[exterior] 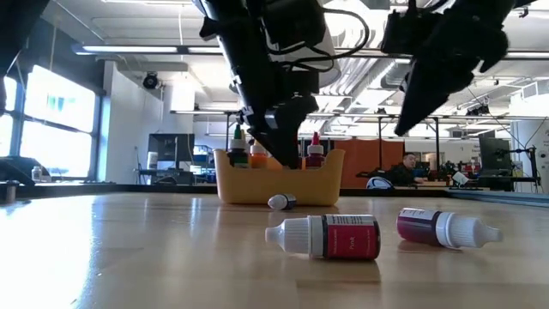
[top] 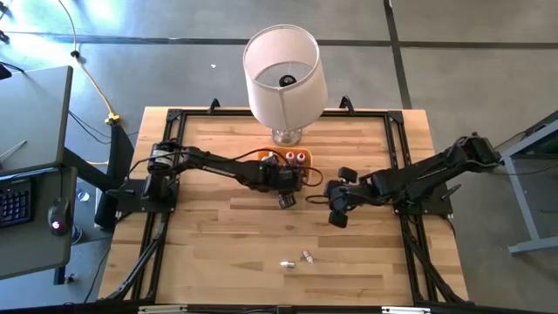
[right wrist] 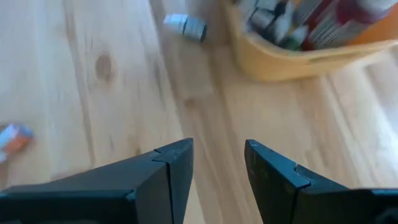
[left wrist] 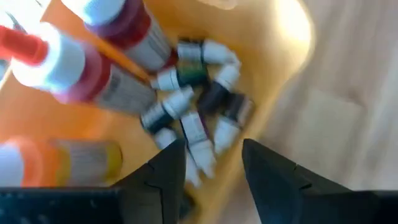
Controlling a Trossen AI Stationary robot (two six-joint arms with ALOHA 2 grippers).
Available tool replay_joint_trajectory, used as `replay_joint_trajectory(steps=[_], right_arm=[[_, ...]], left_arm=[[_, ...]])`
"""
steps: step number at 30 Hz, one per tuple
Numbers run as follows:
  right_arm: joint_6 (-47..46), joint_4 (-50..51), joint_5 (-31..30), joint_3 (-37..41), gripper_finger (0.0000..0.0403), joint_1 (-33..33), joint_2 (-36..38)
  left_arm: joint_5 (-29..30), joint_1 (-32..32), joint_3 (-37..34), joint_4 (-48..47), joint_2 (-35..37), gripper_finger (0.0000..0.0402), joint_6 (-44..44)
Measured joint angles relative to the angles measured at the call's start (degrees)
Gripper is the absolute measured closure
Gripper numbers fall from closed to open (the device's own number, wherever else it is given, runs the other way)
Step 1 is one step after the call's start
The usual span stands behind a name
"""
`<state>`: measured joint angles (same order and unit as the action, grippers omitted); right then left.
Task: Pick & Place food coloring
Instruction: Put the orange food coloring bottle into the yellow bin
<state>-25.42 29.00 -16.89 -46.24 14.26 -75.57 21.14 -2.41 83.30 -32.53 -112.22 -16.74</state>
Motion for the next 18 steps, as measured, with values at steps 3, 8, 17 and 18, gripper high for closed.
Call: replay_joint_trajectory(steps=[3,8,17,18], right_arm=[[-3.29,-2.51,-2.60,0.00,0.0265,0.00,-0.08],[-3.88,-5.69,-0.82,0.00,0.0265,-0.01,-1.55],[-6.75,-19.37,-4.33,0.04,0.0265,0.73,-6.62],[-8.66,-20.70,-5.07,0.00,0.0265,1.35,-6.81]], left_arm=[[-2.45,-1.19,2.69,-5.62,1.46,0.0246,0.01],[-1.69,-4.05,10.29,-22.34,3.59,0.0246,-0.48],[16.54,-14.02,21.82,-46.01,13.43,0.0246,-7.99],[18.66,-15.39,21.76,-47.27,15.04,0.0246,-9.09]])
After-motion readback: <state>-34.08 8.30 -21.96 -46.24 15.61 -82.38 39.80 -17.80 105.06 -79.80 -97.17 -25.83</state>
